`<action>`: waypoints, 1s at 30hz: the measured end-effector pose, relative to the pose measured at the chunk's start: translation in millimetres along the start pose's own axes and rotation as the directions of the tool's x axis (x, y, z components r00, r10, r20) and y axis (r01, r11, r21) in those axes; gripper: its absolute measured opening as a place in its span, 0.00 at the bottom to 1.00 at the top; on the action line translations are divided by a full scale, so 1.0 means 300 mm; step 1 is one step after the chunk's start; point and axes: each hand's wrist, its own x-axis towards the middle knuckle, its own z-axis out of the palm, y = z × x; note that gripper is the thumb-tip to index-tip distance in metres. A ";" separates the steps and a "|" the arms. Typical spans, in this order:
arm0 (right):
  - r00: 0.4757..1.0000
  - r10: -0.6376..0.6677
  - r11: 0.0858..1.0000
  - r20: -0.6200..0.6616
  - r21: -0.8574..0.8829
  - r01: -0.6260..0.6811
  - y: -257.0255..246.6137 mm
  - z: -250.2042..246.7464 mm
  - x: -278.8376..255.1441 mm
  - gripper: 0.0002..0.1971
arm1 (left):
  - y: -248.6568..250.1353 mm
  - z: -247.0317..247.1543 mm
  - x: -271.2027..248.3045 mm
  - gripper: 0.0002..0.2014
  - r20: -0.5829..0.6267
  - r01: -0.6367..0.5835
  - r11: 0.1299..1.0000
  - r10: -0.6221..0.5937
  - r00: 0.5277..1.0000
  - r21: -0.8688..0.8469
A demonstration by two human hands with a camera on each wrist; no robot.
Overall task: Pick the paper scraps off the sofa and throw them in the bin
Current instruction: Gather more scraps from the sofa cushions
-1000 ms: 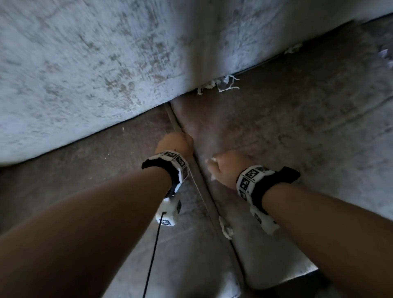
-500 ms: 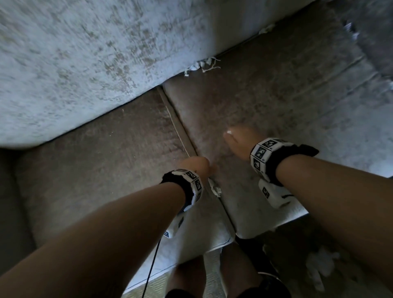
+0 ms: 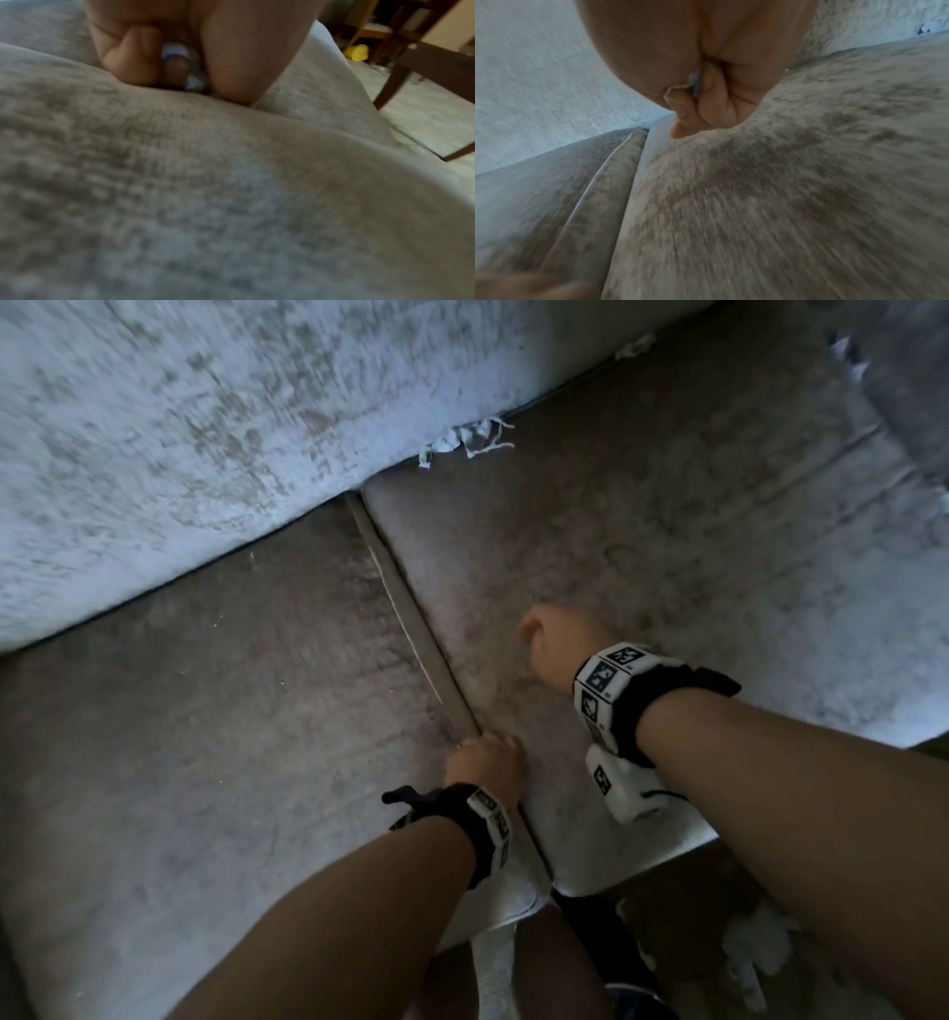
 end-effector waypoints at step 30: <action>0.943 0.209 0.978 -0.259 0.050 -0.203 0.305 -0.727 0.702 0.51 | -0.101 -0.961 0.461 0.21 -0.279 0.472 0.753 -0.627 0.728 -0.459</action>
